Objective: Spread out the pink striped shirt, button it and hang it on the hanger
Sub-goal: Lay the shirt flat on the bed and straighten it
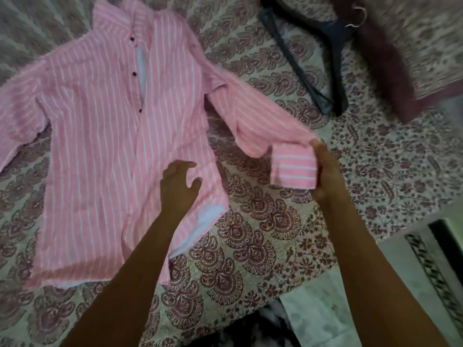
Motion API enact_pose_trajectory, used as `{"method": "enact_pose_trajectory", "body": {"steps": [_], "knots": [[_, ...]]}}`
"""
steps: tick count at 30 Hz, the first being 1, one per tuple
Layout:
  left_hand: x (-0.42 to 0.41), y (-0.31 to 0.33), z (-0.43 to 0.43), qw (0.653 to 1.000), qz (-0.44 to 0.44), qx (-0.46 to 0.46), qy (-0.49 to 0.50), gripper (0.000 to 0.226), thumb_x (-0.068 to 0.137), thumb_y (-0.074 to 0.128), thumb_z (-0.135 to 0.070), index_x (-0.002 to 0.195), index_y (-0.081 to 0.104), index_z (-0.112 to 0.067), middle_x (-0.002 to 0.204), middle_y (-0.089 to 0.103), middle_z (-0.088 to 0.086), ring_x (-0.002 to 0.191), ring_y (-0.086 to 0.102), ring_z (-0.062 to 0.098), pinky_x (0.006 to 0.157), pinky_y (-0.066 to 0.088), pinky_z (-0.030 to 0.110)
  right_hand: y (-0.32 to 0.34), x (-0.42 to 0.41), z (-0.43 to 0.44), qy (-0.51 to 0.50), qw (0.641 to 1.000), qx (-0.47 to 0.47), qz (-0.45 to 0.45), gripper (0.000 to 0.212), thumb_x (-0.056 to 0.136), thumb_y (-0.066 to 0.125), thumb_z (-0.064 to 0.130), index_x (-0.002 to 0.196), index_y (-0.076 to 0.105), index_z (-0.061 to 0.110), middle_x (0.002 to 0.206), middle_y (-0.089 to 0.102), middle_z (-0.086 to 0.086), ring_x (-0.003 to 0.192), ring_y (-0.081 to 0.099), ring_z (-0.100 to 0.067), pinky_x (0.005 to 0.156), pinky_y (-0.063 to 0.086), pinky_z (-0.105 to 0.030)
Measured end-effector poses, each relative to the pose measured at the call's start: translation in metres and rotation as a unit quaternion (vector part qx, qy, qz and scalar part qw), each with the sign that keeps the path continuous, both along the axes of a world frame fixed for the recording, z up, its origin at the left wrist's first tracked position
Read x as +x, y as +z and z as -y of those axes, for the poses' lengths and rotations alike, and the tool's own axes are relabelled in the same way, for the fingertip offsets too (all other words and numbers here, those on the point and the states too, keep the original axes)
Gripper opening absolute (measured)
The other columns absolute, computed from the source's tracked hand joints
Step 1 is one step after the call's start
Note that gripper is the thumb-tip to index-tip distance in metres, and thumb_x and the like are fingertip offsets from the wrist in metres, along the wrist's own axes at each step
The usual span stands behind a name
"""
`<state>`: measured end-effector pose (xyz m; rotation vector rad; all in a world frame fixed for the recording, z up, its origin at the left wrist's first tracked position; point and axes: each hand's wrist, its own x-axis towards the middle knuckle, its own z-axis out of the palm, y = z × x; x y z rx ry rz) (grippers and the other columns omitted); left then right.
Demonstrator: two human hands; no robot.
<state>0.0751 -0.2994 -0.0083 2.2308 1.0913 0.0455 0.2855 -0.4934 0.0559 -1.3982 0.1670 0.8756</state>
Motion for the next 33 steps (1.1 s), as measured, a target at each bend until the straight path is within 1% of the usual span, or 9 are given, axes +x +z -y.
{"method": "enact_pose_trajectory", "body": {"steps": [2,6,9,11,15,21,23,27,33], "knots": [[0.015,-0.006,-0.001,1.0,-0.008,-0.005,-0.03,0.034,0.079,0.06,-0.026,0.11,0.061,-0.012,0.117,0.059,0.013,0.112,0.051,0.032,0.095,0.036,0.035,-0.003,0.01,0.013,-0.017,1.0,0.017,-0.006,0.076,0.063,0.077,0.046,0.124,0.048,0.011,0.106,0.065,-0.008,0.092,0.066,-0.026,0.071,0.058,-0.043],[0.048,0.005,0.023,0.987,0.046,-0.152,0.007,0.018,0.088,0.058,-0.015,0.106,0.062,-0.015,0.098,0.065,0.003,0.084,0.06,0.008,0.076,0.044,0.02,-0.021,0.004,0.036,0.027,0.997,-0.068,0.024,0.058,0.075,0.069,0.017,0.127,0.045,0.011,0.115,0.062,-0.012,0.097,0.065,-0.029,0.072,0.057,-0.036],[0.072,0.029,0.059,0.906,0.071,-0.416,0.027,0.006,0.093,0.051,-0.028,0.096,0.056,-0.029,0.092,0.063,-0.001,0.078,0.059,0.009,0.068,0.048,0.022,-0.032,-0.007,0.048,0.053,0.996,-0.069,0.016,0.055,0.074,0.069,0.017,0.125,0.05,0.008,0.11,0.065,-0.01,0.093,0.066,-0.026,0.07,0.057,-0.031],[0.082,0.037,0.08,0.872,0.032,-0.489,0.002,0.022,0.092,0.045,-0.042,0.11,0.05,-0.029,0.111,0.059,0.007,0.099,0.058,0.021,0.087,0.05,0.033,-0.032,-0.012,0.052,0.055,0.998,-0.037,-0.007,0.061,0.067,0.074,0.027,0.121,0.054,0.009,0.104,0.068,-0.008,0.089,0.067,-0.024,0.069,0.057,-0.03],[0.1,0.037,0.111,0.814,0.037,-0.576,0.062,0.051,0.088,0.057,-0.029,0.136,0.038,-0.021,0.133,0.05,0.012,0.112,0.054,0.029,0.097,0.046,0.041,-0.031,-0.009,0.062,0.057,0.998,0.006,-0.039,0.081,0.044,0.085,0.045,0.115,0.059,0.016,0.102,0.07,-0.005,0.089,0.067,-0.02,0.073,0.056,-0.034],[0.125,0.042,0.121,0.773,0.224,-0.56,0.197,0.049,0.083,0.057,0.004,0.125,0.043,-0.018,0.108,0.056,0.004,0.094,0.058,0.022,0.074,0.055,0.032,-0.035,0.001,0.075,-0.048,0.993,0.05,-0.1,0.059,0.074,0.063,0.022,0.129,0.046,0.009,0.12,0.059,-0.012,0.108,0.057,-0.026,0.09,0.052,-0.038],[0.132,0.045,0.124,0.792,0.225,-0.539,0.178,0.039,0.084,0.055,0.006,0.114,0.046,-0.017,0.103,0.057,0.0,0.086,0.056,0.014,0.059,0.052,0.019,-0.036,-0.003,0.07,-0.047,0.99,0.054,-0.122,0.054,0.077,0.059,0.032,0.125,0.047,0.012,0.118,0.06,-0.011,0.107,0.058,-0.024,0.089,0.053,-0.035],[0.143,0.04,0.137,0.842,0.166,-0.504,0.101,0.028,0.083,0.058,0.004,0.102,0.05,-0.016,0.096,0.059,-0.001,0.084,0.056,0.013,0.066,0.051,0.018,-0.038,-0.006,0.059,-0.04,0.989,-0.007,-0.139,0.039,0.092,0.048,0.038,0.123,0.051,0.014,0.114,0.063,-0.009,0.097,0.062,-0.022,0.074,0.055,-0.03],[0.154,0.034,0.105,0.884,0.072,-0.442,0.131,0.043,0.084,0.061,-0.005,0.122,0.045,-0.015,0.111,0.057,0.006,0.098,0.057,0.022,0.081,0.05,0.029,-0.025,0.026,0.069,-0.23,0.964,-0.126,0.04,0.004,0.092,0.054,0.017,0.094,0.056,0.018,0.093,0.062,0.002,0.096,0.061,-0.02,0.088,0.052,-0.035]]}}
